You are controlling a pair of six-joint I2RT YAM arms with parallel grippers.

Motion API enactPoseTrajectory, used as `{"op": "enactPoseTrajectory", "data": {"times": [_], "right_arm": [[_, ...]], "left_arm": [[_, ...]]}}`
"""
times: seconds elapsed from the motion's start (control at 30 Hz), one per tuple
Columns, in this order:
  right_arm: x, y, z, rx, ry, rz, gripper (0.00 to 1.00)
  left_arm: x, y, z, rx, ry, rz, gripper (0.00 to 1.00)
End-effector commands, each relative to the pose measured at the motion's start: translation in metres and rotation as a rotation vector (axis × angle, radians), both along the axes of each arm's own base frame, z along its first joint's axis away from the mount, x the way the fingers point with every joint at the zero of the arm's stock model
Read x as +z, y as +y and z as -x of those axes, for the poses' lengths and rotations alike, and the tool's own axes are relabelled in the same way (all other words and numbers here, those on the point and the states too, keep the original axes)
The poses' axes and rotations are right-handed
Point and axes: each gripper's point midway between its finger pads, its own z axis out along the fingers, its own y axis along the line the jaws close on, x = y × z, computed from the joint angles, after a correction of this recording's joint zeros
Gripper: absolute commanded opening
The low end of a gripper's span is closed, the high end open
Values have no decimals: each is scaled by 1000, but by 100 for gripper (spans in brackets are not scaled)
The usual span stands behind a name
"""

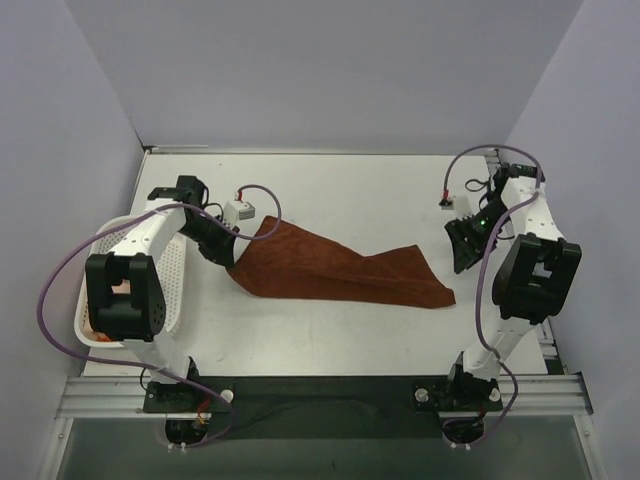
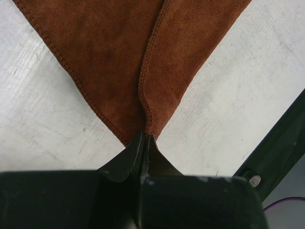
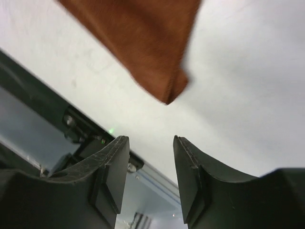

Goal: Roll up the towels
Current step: Flatten the towel

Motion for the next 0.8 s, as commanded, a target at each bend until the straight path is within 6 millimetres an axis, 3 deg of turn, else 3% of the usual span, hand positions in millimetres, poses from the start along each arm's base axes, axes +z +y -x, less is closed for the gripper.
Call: {"op": "enactPoseTrajectory", "data": {"times": [0.0,0.07,0.23,0.3,0.47,0.67,0.77], "right_arm": [[11,1,-35,-139,-46,1,42],[7,8,-61,-229,-64,13,39],[-14,21,-99,-270,-144,105,38],[-27,30,-103,-260,-141,143,38],[-59,29,-124,-286,-149,245,39],[-76,27,-140,-330,-163,293,40],[-83,37,-142,-316,-167,313,42]], "left_arm": [[13,0,-14,-16,-65,14,0],[13,-3,-17,-6,-55,26,0],[15,-7,-20,8,-45,49,0],[17,-8,-20,18,-40,59,0],[25,-13,-25,26,-53,89,0],[25,-13,-27,33,-52,84,0],[22,-12,-27,40,-39,80,0]]}}
